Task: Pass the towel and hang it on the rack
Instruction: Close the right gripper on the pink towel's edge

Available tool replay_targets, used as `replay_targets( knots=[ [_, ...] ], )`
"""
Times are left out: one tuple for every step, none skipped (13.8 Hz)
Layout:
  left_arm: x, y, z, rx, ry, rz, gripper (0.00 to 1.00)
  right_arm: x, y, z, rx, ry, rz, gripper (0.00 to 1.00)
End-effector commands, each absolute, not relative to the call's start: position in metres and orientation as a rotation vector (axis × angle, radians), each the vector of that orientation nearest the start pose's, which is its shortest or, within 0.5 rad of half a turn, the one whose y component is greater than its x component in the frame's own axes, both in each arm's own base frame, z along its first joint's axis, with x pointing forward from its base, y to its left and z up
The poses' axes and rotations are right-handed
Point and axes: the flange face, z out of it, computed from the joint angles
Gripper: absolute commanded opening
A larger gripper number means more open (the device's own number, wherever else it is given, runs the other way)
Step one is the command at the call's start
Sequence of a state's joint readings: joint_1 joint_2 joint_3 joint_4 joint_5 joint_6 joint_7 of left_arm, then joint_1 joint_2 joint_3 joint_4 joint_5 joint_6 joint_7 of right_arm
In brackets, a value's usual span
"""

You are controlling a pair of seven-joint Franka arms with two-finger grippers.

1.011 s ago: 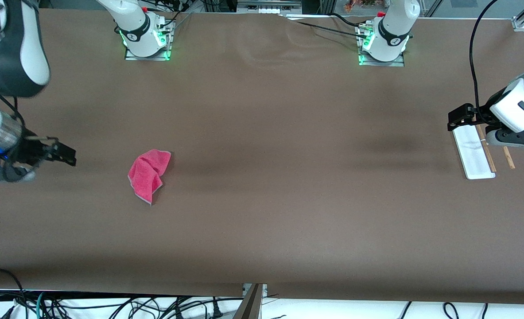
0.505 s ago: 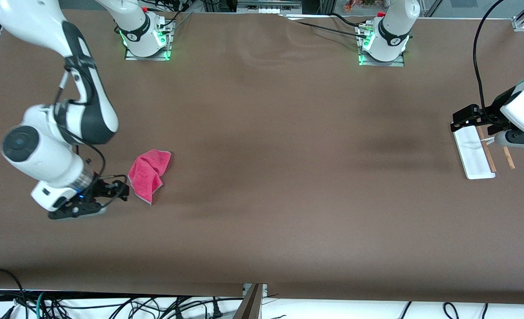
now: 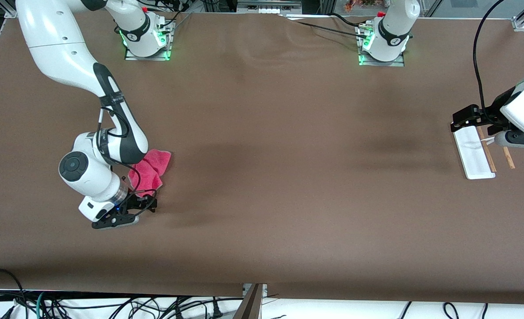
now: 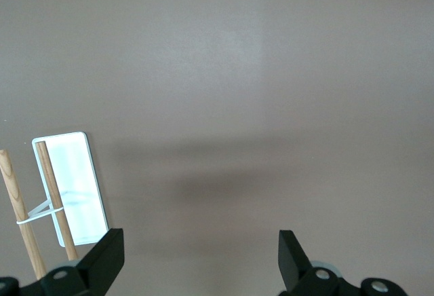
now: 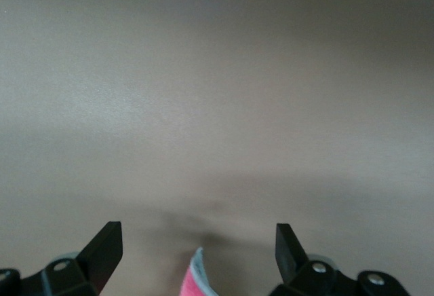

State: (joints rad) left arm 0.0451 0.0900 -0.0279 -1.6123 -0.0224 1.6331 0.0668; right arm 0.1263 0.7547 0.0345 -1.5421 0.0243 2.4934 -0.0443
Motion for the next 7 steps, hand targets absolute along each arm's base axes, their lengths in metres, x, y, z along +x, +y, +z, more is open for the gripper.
replay_targets(
  knots=[
    [0.587, 0.011, 0.564, -3.171, 0.116, 0.094, 1.00, 0.719, 0.116, 0.216, -3.033, -0.248, -0.294, 1.00],
    [0.587, 0.011, 0.564, -3.171, 0.116, 0.092, 1.00, 0.718, 0.116, 0.214, -3.033, -0.249, -0.282, 1.00],
    [0.588, 0.011, 0.562, -3.171, 0.118, 0.097, 1.00, 0.715, 0.117, 0.205, -3.035, -0.250, -0.261, 1.00],
    [0.589, 0.011, 0.560, -3.171, 0.118, 0.102, 1.00, 0.714, 0.120, 0.200, -3.031, -0.250, -0.250, 1.00],
    [0.589, 0.008, 0.560, -3.171, 0.111, 0.102, 1.00, 0.712, 0.125, 0.194, -3.026, -0.257, -0.237, 1.00],
    [0.590, 0.002, 0.560, -3.169, 0.130, 0.097, 1.00, 0.712, 0.125, 0.193, -3.024, -0.254, -0.237, 1.00],
    [0.593, -0.001, 0.564, -3.153, 0.146, 0.081, 1.00, 0.710, 0.127, 0.190, -3.020, -0.256, -0.227, 1.00]
  ],
)
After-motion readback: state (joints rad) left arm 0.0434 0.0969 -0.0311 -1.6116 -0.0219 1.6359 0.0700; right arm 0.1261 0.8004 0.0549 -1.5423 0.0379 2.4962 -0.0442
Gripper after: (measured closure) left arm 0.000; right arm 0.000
